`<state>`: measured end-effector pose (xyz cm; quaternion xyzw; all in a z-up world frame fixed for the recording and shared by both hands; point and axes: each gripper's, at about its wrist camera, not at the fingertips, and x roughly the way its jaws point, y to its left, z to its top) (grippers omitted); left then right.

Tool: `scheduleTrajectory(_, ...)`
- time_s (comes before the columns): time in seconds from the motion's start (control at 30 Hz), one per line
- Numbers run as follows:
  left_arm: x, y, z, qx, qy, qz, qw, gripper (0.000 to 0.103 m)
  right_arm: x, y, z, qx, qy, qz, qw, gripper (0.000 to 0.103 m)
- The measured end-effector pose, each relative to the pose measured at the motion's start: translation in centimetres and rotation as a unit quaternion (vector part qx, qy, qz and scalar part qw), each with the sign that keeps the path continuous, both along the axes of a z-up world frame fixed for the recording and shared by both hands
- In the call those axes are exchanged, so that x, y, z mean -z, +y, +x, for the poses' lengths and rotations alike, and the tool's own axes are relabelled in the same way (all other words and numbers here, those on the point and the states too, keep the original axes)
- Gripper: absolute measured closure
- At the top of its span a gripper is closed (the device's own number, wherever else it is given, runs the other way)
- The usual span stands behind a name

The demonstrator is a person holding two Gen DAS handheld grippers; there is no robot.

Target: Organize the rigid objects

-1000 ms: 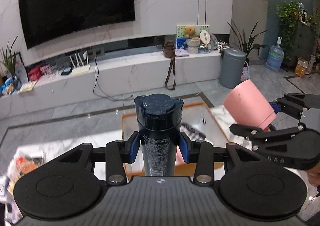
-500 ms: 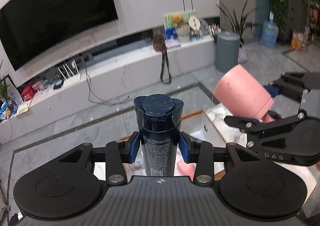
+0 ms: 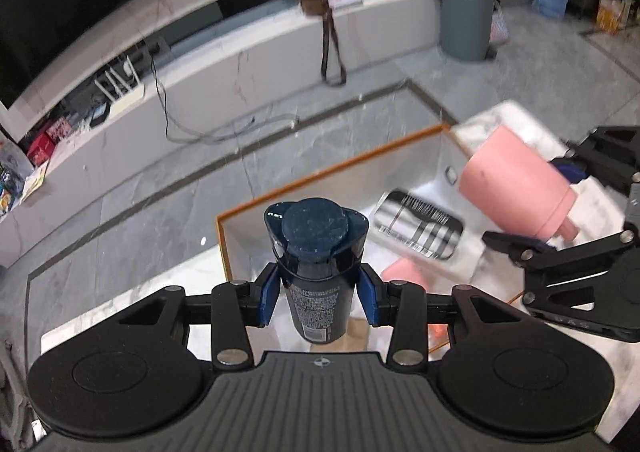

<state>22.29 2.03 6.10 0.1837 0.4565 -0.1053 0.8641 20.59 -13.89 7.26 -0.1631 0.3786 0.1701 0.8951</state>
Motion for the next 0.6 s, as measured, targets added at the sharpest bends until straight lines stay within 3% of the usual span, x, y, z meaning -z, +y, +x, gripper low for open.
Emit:
scheduleTrajectory(0.2,3.4,0.3,2.2,-0.012,0.047,0.050,0.9976,0.056,3.0,0.8,1.6,-0.008,0.024,-0.005,1.000,0.045)
scheduleTrajectory(0.33,6.0,-0.4,3.2,-0.009,0.084,0.098,0.9916,0.056,4.5,1.2,2.1,-0.019,0.039,-0.010,0.999,0.045)
scheduleTrajectory(0.5,8.4,-1.0,4.1,-0.004,0.095,0.145,0.9849,0.056,5.9,1.3,2.4,-0.028,0.053,-0.015,0.998,0.045)
scheduleTrajectory(0.6,9.5,-1.2,4.3,-0.003,0.112,0.152,0.9821,0.056,6.6,1.2,2.6,-0.029,0.060,-0.017,0.998,0.045)
